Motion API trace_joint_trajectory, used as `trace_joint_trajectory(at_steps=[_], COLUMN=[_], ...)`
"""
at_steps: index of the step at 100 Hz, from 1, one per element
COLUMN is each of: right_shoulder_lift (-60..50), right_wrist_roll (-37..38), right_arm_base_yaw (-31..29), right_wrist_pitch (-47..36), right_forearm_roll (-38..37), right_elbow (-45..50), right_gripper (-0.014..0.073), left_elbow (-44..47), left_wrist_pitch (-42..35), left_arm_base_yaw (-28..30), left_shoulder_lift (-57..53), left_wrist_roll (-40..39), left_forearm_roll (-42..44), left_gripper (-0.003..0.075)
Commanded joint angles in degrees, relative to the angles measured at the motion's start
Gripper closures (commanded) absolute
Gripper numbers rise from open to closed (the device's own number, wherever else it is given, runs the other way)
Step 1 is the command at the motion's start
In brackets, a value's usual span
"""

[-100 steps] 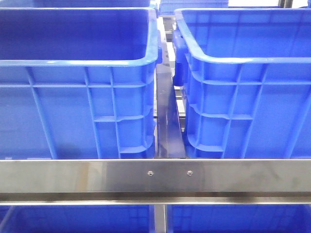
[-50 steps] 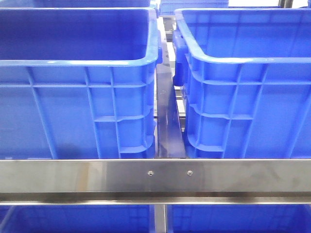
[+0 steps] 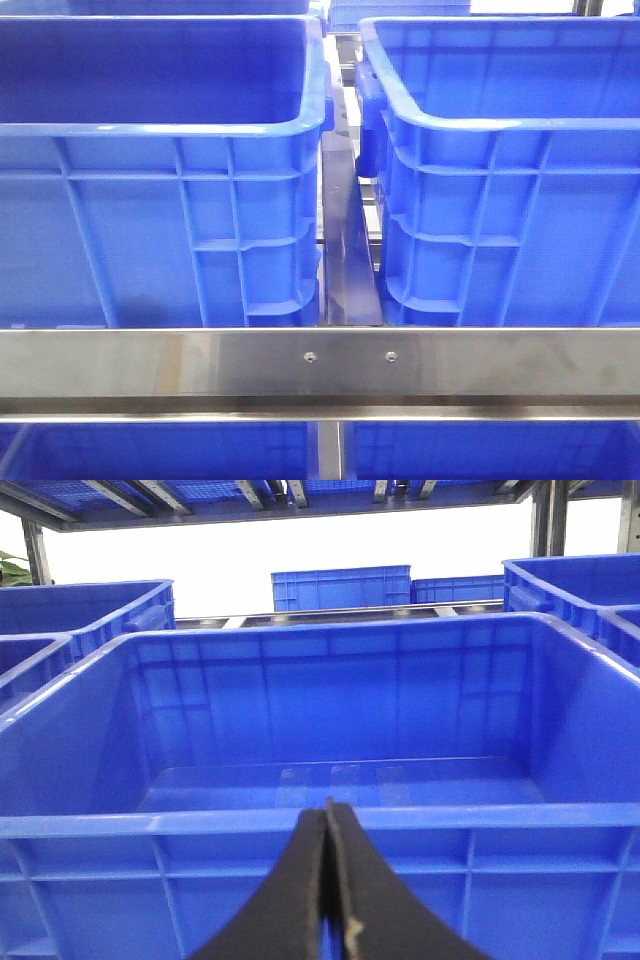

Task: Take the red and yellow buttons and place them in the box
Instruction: 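Lower the left gripper into the button bin and grasp a red-capped button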

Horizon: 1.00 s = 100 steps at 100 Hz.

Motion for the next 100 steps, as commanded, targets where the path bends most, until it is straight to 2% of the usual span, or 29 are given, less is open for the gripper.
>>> trace_joint_trajectory(at_steps=[1,6,13,32,39,60,73,82,100], right_shoulder_lift=[-1.5,-1.5,-1.5,-1.5,-1.5,-1.5,-1.5,-1.5,-1.5], right_wrist_roll=[0.1,0.1,0.1,0.1,0.1,0.1,0.1,0.1,0.1], right_arm_base_yaw=[0.1,0.1,0.1,0.1,0.1,0.1,0.1,0.1,0.1], right_wrist_pitch=[-4.6,-4.6,-4.6,-4.6,-4.6,-4.6,-4.6,-4.6,-4.6], right_forearm_roll=[-0.4,-0.4,-0.4,-0.4,-0.4,-0.4,-0.4,-0.4,-0.4], right_elbow=[-1.1,-1.1,-1.1,-1.1,-1.1,-1.1,-1.1,-1.1,-1.1], right_gripper=[0.0662,0.0662,0.0662,0.0662,0.0662,0.0662,0.0662,0.0662,0.0662], left_elbow=[-2.1,-2.1,-2.1,-2.1,-2.1,-2.1,-2.1,-2.1,-6.2], left_wrist_pitch=[-3.8,-3.8,-3.8,-3.8,-3.8,-4.6,-5.3,-6.5,-8.4], left_arm_base_yaw=[0.0,0.0,0.0,0.0,0.0,0.0,-0.1,-1.9,-7.3], left_shoulder_lift=[0.4,0.6,0.6,0.6,0.6,1.5,4.7,7.8,16.2], left_wrist_roll=[0.1,0.1,0.1,0.1,0.1,0.1,3.6,5.9,5.9], left_forearm_roll=[-0.5,-0.5,-0.5,-0.5,-0.5,-3.6,-9.1,-12.1,-12.0], left_gripper=[0.0735,0.0713,0.0637,0.026,0.019,0.0186,0.0186,0.0186,0.0186])
